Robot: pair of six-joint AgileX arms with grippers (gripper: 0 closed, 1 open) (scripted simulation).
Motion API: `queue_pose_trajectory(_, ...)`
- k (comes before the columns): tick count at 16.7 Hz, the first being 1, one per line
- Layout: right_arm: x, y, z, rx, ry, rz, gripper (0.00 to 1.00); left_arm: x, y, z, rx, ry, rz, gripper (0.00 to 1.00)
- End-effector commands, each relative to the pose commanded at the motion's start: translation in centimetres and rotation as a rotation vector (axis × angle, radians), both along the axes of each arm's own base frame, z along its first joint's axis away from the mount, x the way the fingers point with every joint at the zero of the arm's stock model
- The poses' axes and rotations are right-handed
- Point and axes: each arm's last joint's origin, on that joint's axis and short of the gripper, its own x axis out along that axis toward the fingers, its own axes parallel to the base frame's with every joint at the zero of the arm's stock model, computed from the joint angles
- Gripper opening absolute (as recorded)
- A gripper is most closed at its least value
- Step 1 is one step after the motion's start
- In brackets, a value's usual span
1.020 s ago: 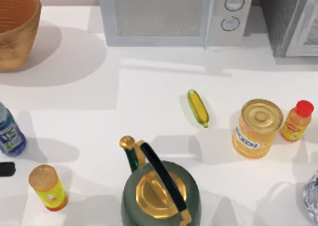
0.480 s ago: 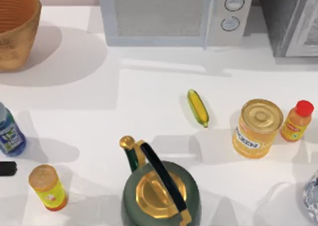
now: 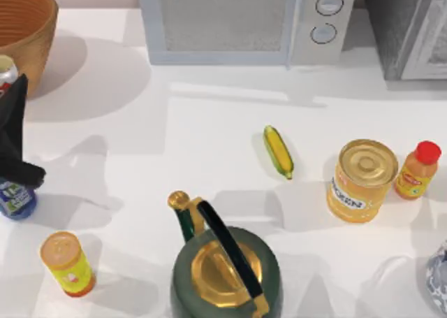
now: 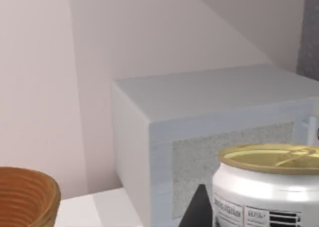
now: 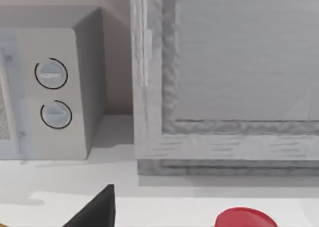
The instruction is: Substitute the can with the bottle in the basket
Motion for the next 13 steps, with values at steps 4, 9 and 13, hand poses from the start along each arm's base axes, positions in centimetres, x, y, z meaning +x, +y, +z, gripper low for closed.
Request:
queue_pose_trajectory(4, 0.0, 0.0, 0.0, 0.0, 0.0, 0.0, 1.0, 7.1, -2.7, 2.0, 0.012, 0.015, -0.286, 0.0)
queue_pose_trajectory(9, 0.0, 0.0, 0.0, 0.0, 0.0, 0.0, 1.0, 17.4, -7.8, -2.6, 0.023, 0.059, -0.645, 0.0)
queue_pose_trajectory(13, 0.0, 0.0, 0.0, 0.0, 0.0, 0.0, 1.0, 22.7, -11.7, -10.6, 0.027, 0.088, -0.894, 0.0)
